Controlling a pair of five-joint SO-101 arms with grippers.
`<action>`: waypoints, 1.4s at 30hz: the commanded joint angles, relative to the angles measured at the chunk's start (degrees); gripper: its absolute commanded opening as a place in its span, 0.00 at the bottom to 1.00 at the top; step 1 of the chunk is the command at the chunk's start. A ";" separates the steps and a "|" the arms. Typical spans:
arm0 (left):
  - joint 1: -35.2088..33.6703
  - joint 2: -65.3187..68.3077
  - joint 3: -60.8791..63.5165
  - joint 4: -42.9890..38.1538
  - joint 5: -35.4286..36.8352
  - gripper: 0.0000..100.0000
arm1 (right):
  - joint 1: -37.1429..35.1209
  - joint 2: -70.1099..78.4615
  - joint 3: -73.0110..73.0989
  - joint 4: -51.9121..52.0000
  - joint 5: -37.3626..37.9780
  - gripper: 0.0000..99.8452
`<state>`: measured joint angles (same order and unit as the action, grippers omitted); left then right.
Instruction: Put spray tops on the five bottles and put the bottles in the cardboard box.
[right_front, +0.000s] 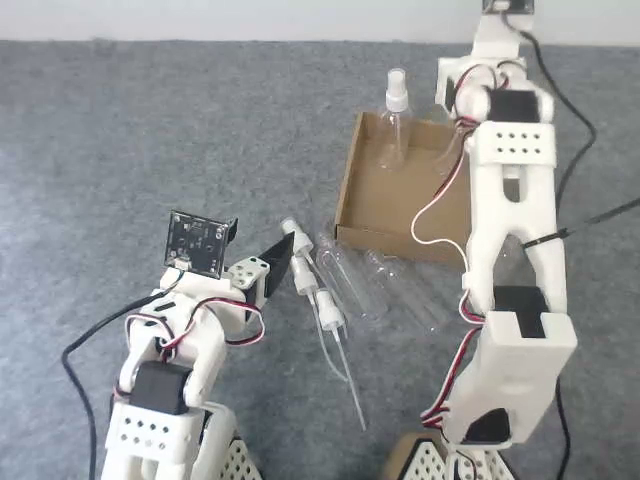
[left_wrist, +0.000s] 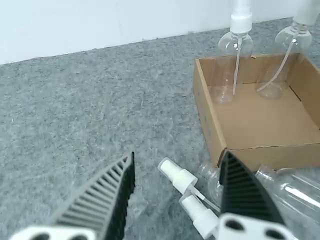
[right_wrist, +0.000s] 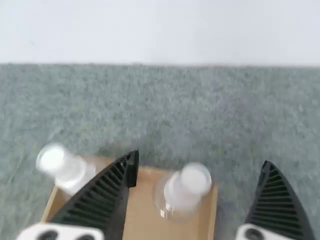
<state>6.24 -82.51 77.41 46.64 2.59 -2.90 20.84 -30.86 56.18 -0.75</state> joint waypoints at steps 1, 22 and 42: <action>-0.26 -0.97 -0.57 -1.41 -0.26 0.25 | -0.84 -1.27 -10.20 13.32 -0.09 0.31; -0.35 -0.79 -0.40 -1.32 -0.26 0.25 | 8.22 -15.78 -11.08 46.81 0.00 0.12; -0.35 -0.62 -0.40 -1.41 -0.09 0.25 | 7.16 -44.00 62.24 14.46 -8.44 0.25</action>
<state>6.24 -82.51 77.41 46.64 2.59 4.04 -19.69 28.75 74.64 -5.67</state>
